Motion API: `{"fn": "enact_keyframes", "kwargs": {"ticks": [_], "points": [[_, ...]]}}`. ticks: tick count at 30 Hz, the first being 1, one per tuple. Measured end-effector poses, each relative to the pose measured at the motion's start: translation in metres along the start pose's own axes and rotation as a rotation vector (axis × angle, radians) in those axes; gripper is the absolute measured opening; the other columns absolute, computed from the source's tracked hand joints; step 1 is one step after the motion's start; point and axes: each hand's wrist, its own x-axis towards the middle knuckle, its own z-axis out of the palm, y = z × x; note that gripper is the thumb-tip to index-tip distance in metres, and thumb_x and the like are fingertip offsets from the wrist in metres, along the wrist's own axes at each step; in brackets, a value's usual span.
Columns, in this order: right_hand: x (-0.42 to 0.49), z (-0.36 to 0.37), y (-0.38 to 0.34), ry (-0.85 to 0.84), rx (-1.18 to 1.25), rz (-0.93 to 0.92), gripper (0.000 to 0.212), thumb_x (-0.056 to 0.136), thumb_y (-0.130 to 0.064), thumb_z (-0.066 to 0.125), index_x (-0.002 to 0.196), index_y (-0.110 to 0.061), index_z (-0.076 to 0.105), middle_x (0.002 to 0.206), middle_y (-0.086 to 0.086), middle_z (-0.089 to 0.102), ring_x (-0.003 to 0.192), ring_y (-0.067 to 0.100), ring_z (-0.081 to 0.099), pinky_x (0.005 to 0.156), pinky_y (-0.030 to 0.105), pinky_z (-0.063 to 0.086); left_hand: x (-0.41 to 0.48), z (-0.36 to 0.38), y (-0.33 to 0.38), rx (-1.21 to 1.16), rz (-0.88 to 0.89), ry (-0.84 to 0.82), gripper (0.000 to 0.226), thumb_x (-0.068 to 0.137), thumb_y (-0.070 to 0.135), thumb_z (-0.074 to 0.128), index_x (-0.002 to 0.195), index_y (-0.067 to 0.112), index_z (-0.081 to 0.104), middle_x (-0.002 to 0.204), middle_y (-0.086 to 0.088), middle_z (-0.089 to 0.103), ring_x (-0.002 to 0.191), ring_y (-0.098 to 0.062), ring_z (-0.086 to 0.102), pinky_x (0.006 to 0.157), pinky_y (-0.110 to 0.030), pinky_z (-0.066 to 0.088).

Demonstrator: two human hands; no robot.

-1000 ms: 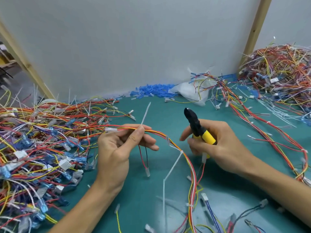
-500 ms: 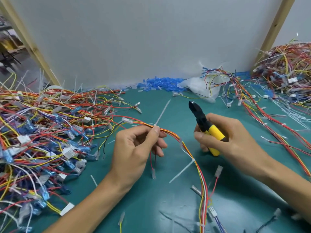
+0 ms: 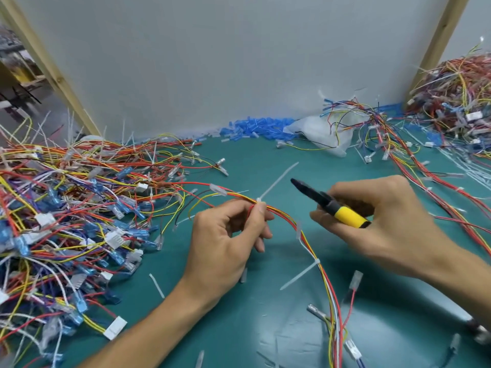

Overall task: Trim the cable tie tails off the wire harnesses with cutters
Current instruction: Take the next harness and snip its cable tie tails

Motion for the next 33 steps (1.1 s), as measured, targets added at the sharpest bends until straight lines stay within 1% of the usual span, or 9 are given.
{"fn": "enact_keyframes", "kwargs": {"ticks": [2, 5, 9, 14, 17, 19, 23, 28, 33], "points": [[0.0, 0.0, -0.004, -0.004, -0.098, -0.079, 0.019, 0.088, -0.026, 0.084, 0.079, -0.025, 0.067, 0.064, -0.01, 0.051, 0.058, 0.014, 0.045, 0.053, 0.025, 0.037, -0.001, 0.001, 0.001, 0.003, 0.004, -0.002, 0.03, 0.098, 0.037, 0.06, 0.083, 0.015, 0.075, 0.068, -0.002, 0.071, 0.05, -0.02, 0.064, 0.06, -0.022, 0.05], [0.0, -0.001, -0.004, -0.031, -0.131, -0.091, 0.012, 0.087, -0.025, 0.084, 0.09, -0.022, 0.073, 0.077, -0.014, 0.059, 0.066, 0.013, 0.057, 0.059, 0.032, 0.048, -0.001, 0.002, 0.002, 0.019, 0.021, -0.011, 0.03, 0.098, 0.035, 0.06, 0.083, 0.013, 0.075, 0.068, 0.0, 0.071, 0.05, -0.02, 0.064, 0.061, -0.023, 0.05], [0.001, 0.001, -0.006, -0.034, -0.137, -0.092, 0.013, 0.087, -0.031, 0.073, 0.092, -0.019, 0.075, 0.08, -0.011, 0.062, 0.067, 0.017, 0.059, 0.059, 0.042, 0.052, -0.002, 0.002, 0.004, 0.093, 0.108, -0.035, 0.032, 0.099, 0.028, 0.061, 0.078, 0.008, 0.075, 0.066, 0.003, 0.07, 0.051, -0.016, 0.065, 0.061, -0.025, 0.052], [0.0, -0.003, -0.015, -0.08, -0.169, -0.043, 0.014, 0.089, -0.028, 0.078, 0.079, -0.019, 0.075, 0.063, -0.003, 0.057, 0.054, 0.019, 0.045, 0.049, 0.037, 0.041, -0.004, 0.002, 0.005, 0.166, 0.191, -0.098, 0.03, 0.1, 0.024, 0.062, 0.076, 0.009, 0.075, 0.063, 0.004, 0.069, 0.058, -0.016, 0.066, 0.066, -0.033, 0.055], [-0.001, -0.004, -0.021, -0.145, -0.051, 0.02, 0.03, 0.087, -0.041, 0.069, 0.07, -0.017, 0.072, 0.055, 0.007, 0.043, 0.053, 0.018, 0.028, 0.043, 0.027, 0.027, -0.005, 0.004, 0.008, -0.011, 0.069, -0.131, 0.025, 0.099, 0.026, 0.065, 0.083, 0.009, 0.075, 0.071, -0.003, 0.071, 0.06, -0.019, 0.067, 0.066, -0.026, 0.052], [-0.002, -0.005, -0.026, -0.183, 0.031, 0.081, 0.041, 0.079, -0.053, 0.061, 0.07, -0.015, 0.072, 0.056, 0.009, 0.042, 0.052, 0.014, 0.025, 0.043, 0.024, 0.024, -0.003, 0.006, 0.01, -0.22, -0.015, -0.12, 0.007, 0.094, 0.018, 0.072, 0.093, 0.014, 0.077, 0.078, -0.011, 0.073, 0.062, -0.018, 0.067, 0.065, -0.023, 0.052], [-0.002, -0.007, -0.029, -0.208, 0.082, 0.192, 0.05, 0.072, -0.062, 0.06, 0.073, -0.014, 0.074, 0.058, 0.014, 0.055, 0.058, 0.036, 0.046, 0.048, 0.047, 0.041, 0.001, 0.006, 0.009, -0.426, -0.095, -0.083, 0.015, 0.081, 0.017, 0.078, 0.096, 0.017, 0.08, 0.08, -0.006, 0.072, 0.065, -0.02, 0.066, 0.063, -0.023, 0.05], [-0.001, -0.003, -0.024, -0.208, 0.151, 0.263, 0.035, 0.075, -0.048, 0.074, 0.073, -0.013, 0.076, 0.061, 0.016, 0.059, 0.055, 0.035, 0.05, 0.052, 0.048, 0.043, 0.001, 0.003, 0.006, -0.456, -0.111, -0.122, 0.009, 0.082, 0.017, 0.076, 0.091, 0.016, 0.079, 0.08, -0.006, 0.069, 0.066, -0.022, 0.065, 0.064, -0.024, 0.05], [0.0, 0.0, -0.018, -0.215, 0.265, 0.331, 0.043, 0.072, -0.048, 0.081, 0.076, -0.006, 0.075, 0.057, 0.016, 0.06, 0.051, 0.033, 0.052, 0.051, 0.045, 0.044, 0.003, 0.004, 0.006, -0.423, -0.079, -0.096, 0.007, 0.082, 0.017, 0.075, 0.087, 0.011, 0.076, 0.076, -0.005, 0.065, 0.065, -0.022, 0.062, 0.065, -0.027, 0.05]]}}
